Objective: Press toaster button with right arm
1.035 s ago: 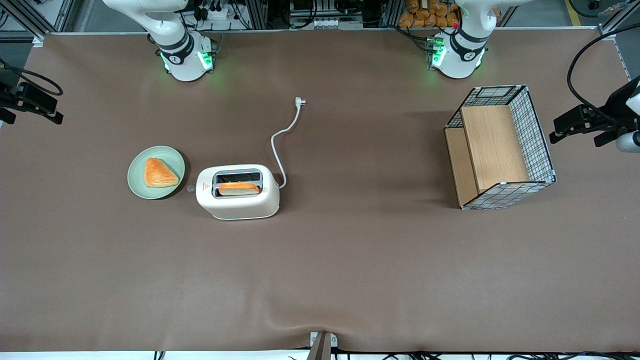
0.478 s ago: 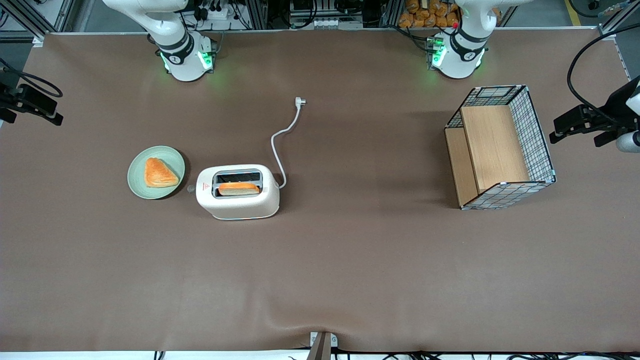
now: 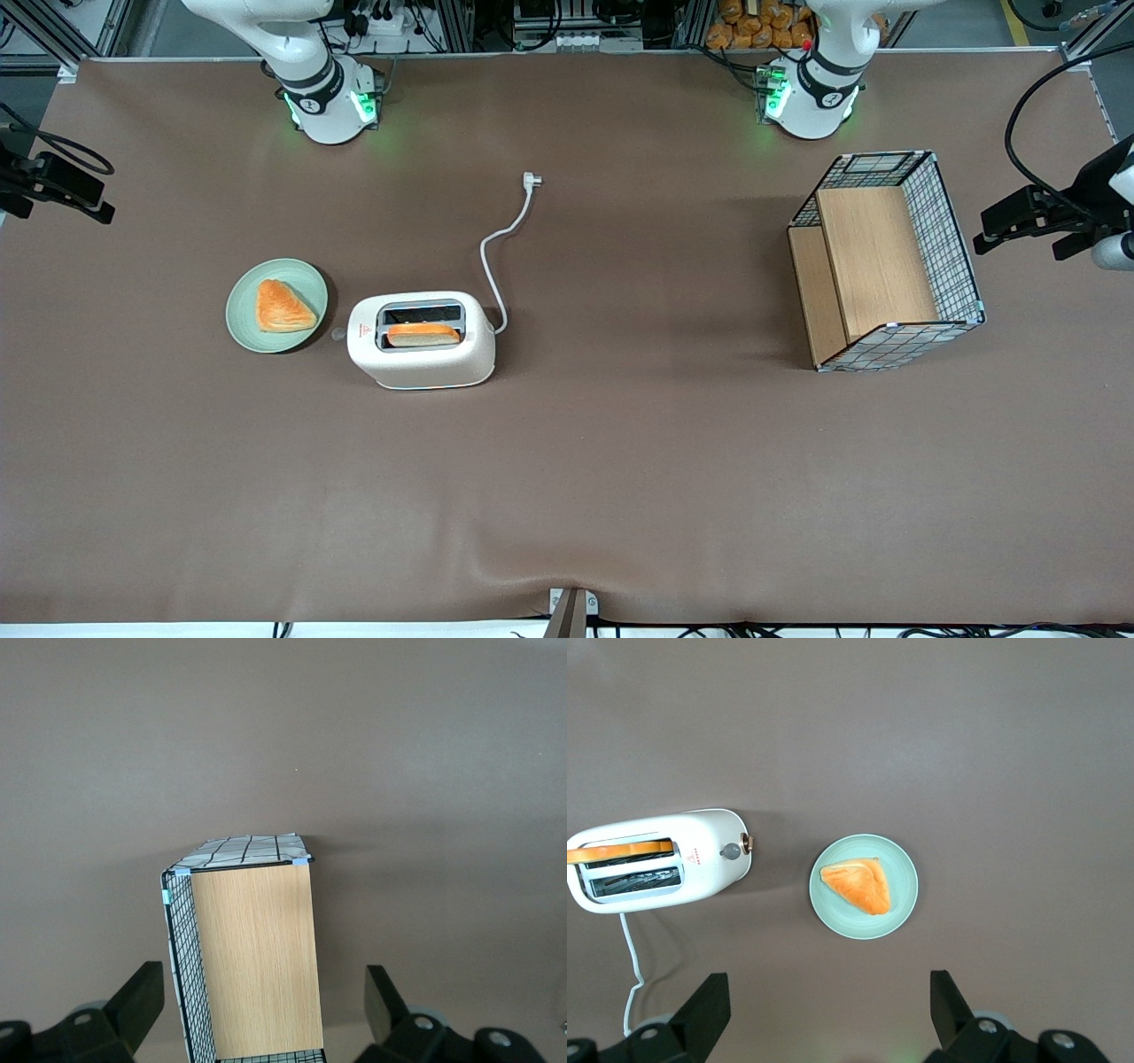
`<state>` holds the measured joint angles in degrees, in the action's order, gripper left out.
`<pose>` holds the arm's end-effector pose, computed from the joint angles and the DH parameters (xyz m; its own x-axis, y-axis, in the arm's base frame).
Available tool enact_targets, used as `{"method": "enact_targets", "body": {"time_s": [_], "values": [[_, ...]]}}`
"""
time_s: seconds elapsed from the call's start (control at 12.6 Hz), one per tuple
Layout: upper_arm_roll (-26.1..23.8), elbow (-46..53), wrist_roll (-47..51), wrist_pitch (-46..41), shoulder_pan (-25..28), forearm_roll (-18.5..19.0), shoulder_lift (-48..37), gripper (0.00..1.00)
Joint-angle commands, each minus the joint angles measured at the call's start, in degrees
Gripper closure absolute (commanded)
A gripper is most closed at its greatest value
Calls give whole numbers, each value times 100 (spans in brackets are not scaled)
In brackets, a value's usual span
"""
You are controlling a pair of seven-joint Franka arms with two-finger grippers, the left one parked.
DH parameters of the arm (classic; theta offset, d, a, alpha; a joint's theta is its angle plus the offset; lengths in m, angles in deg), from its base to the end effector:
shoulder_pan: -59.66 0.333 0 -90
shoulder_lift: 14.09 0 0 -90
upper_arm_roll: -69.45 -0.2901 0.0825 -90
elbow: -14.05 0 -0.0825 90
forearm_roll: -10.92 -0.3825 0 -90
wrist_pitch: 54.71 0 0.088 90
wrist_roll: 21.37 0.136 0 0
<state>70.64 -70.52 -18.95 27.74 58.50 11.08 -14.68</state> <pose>0.5351 -0.0224 0.6078 0.9962 -0.0835 -0.0266 -0.0834 -0.9965 0.0037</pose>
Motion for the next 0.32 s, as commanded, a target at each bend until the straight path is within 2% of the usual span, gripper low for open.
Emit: {"method": "enact_targets", "body": {"time_s": [0.0,0.24], "values": [[-76,-78,74,42,-77,99,-73,0],[-67,-78,83,60,-77,90,-38,0]]}}
